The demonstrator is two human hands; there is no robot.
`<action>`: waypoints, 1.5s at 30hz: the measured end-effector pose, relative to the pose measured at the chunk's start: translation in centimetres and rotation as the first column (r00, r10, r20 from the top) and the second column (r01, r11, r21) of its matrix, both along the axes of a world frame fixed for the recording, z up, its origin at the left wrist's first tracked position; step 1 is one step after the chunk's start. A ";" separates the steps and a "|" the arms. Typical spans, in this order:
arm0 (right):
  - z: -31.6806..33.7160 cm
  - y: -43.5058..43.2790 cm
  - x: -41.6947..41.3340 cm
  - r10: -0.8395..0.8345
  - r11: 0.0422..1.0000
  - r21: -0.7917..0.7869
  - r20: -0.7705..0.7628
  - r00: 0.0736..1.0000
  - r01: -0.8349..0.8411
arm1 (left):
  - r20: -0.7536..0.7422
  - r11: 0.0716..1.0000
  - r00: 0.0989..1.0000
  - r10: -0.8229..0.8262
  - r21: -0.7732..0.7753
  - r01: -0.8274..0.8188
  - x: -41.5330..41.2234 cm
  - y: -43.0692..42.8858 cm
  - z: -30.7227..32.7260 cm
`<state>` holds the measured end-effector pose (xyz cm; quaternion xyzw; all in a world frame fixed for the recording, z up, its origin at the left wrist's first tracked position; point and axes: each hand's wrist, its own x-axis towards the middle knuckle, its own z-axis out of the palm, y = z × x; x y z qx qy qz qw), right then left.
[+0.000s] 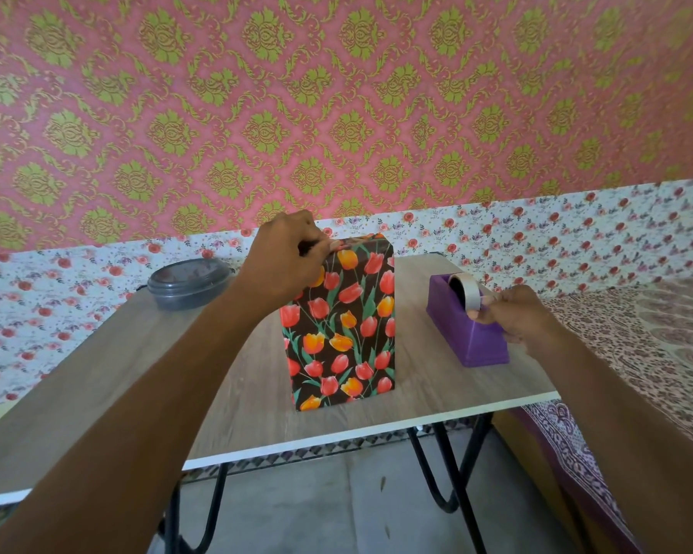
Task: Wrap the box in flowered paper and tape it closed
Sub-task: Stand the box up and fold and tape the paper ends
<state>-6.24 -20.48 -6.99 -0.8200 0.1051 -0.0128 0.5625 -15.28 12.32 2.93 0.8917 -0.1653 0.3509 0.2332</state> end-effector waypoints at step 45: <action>-7.5 5.0 -6.5 -0.466 0.883 0.257 0.378 0.800 0.393 | -0.024 1.000 1.000 -0.019 0.012 0.019 0.0 -0.1 -0.1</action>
